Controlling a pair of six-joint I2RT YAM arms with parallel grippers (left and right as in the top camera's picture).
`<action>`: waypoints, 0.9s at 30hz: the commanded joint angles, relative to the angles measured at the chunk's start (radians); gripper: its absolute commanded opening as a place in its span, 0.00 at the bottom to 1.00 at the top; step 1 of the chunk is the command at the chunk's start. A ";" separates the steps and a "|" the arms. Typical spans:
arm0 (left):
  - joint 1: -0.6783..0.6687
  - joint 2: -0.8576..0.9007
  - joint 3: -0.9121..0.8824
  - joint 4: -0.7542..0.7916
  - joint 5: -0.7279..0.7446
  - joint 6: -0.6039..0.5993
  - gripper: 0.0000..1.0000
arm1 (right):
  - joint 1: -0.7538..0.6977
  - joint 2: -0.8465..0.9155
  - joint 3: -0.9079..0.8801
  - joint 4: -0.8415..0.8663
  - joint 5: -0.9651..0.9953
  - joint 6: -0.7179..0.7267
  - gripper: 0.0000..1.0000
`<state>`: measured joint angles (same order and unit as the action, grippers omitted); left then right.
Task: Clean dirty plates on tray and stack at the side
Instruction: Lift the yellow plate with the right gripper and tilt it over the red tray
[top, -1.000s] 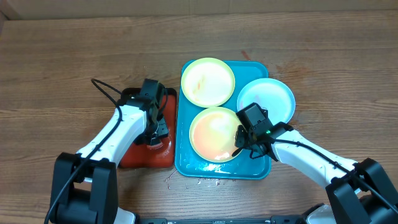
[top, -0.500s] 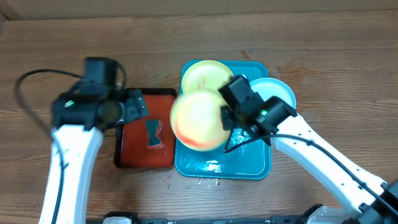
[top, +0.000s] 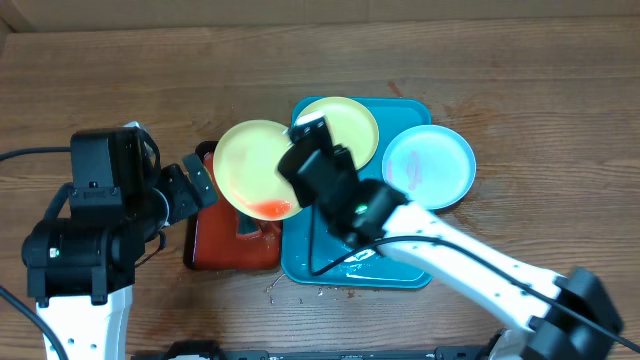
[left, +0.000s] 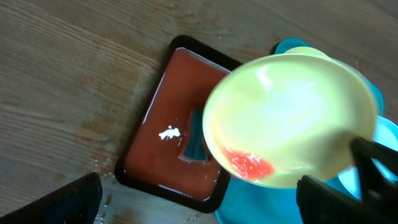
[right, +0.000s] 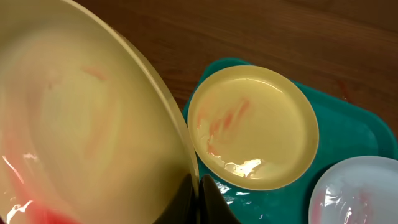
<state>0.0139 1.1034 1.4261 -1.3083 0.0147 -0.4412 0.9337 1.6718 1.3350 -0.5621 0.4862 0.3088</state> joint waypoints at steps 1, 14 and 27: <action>0.006 -0.006 0.016 -0.017 0.011 0.015 1.00 | 0.064 0.008 0.014 0.023 0.269 -0.002 0.04; 0.006 0.048 0.016 -0.067 0.007 0.016 1.00 | 0.232 0.008 0.014 0.093 0.611 -0.055 0.04; 0.006 0.128 0.016 -0.060 0.010 0.008 1.00 | 0.257 0.008 0.014 0.214 0.743 -0.265 0.04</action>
<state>0.0139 1.2125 1.4261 -1.3727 0.0158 -0.4412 1.1847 1.7008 1.3342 -0.3634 1.1763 0.0879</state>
